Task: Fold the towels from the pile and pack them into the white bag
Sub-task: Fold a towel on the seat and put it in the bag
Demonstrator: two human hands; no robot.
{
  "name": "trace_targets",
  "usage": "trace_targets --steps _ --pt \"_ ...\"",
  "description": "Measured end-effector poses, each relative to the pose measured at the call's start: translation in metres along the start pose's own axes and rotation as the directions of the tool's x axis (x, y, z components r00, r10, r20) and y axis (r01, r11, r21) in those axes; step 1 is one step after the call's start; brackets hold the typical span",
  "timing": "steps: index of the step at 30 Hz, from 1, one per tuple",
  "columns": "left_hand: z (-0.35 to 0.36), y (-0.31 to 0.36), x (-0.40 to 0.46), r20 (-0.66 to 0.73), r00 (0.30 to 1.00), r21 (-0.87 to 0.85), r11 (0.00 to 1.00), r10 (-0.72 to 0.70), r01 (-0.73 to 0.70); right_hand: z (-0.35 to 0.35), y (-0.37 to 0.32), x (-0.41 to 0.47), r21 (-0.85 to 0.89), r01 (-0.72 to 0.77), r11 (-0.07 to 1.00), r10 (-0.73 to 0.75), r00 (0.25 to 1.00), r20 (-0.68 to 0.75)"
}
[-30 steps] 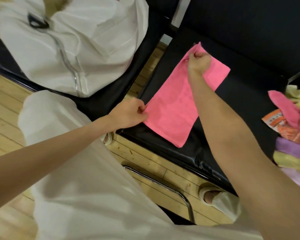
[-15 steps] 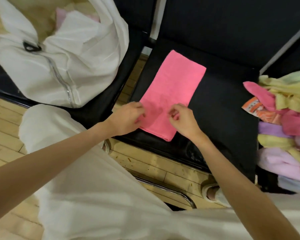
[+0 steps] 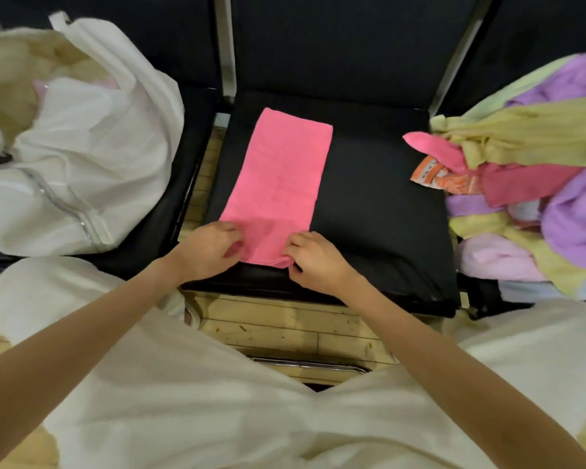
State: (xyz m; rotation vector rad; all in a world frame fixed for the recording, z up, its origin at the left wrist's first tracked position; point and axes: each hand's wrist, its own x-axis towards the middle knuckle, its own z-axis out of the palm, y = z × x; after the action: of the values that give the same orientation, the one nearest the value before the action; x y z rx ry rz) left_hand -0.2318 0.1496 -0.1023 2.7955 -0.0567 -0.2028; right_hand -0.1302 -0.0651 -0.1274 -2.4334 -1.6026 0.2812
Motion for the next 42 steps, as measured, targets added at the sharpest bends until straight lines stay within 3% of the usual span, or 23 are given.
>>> trace_targets --steps 4,9,14,17,20,22,25,32,38,40,42 --pt "0.002 0.004 -0.002 -0.068 0.998 0.074 0.997 -0.001 0.006 -0.007 0.000 0.000 0.157 -0.129 0.979 0.137 0.990 -0.038" --pt "0.005 0.009 -0.003 -0.118 0.993 0.031 0.999 0.027 -0.024 -0.021 0.011 -0.014 0.419 -0.300 0.857 0.333 0.943 -0.005" --pt "-0.013 0.032 -0.002 -0.031 0.999 -0.296 0.955 -0.035 0.024 -0.028 0.021 -0.040 0.719 -0.271 0.640 0.462 0.884 -0.077" --pt "-0.025 0.047 0.002 -0.019 0.996 -0.536 0.842 -0.087 0.063 -0.031 0.023 -0.047 0.828 -0.220 0.515 0.539 0.835 -0.114" --pt "-0.026 0.054 0.015 -0.047 0.968 -0.702 0.697 -0.248 0.145 -0.024 0.029 -0.043 0.864 -0.245 0.439 0.654 0.747 -0.120" --pt "-0.018 0.056 0.029 -0.072 0.911 -0.749 0.625 -0.406 0.220 -0.017 0.033 -0.039 0.839 -0.325 0.437 0.724 0.680 -0.114" --pt "-0.001 0.058 0.051 -0.154 0.810 -0.709 0.635 -0.566 0.309 -0.009 0.039 -0.031 0.763 -0.435 0.479 0.769 0.627 -0.125" --pt "0.043 0.058 0.070 -0.251 0.734 -0.475 0.741 -0.631 0.475 0.001 0.040 -0.014 0.497 -0.656 0.569 0.794 0.596 -0.122" --pt "0.055 0.056 0.065 -0.381 0.778 -0.214 0.866 -0.500 0.451 0.000 0.042 -0.008 0.406 -0.728 0.553 0.823 0.555 -0.126" --pt "0.050 0.052 0.062 -0.400 0.816 -0.138 0.908 -0.417 0.396 0.001 0.045 -0.012 0.464 -0.630 0.623 0.765 0.613 -0.196" --pt "0.041 0.051 0.054 -0.348 0.891 -0.114 0.957 -0.291 0.268 -0.002 0.047 -0.020 0.442 -0.496 0.748 0.632 0.734 -0.246"
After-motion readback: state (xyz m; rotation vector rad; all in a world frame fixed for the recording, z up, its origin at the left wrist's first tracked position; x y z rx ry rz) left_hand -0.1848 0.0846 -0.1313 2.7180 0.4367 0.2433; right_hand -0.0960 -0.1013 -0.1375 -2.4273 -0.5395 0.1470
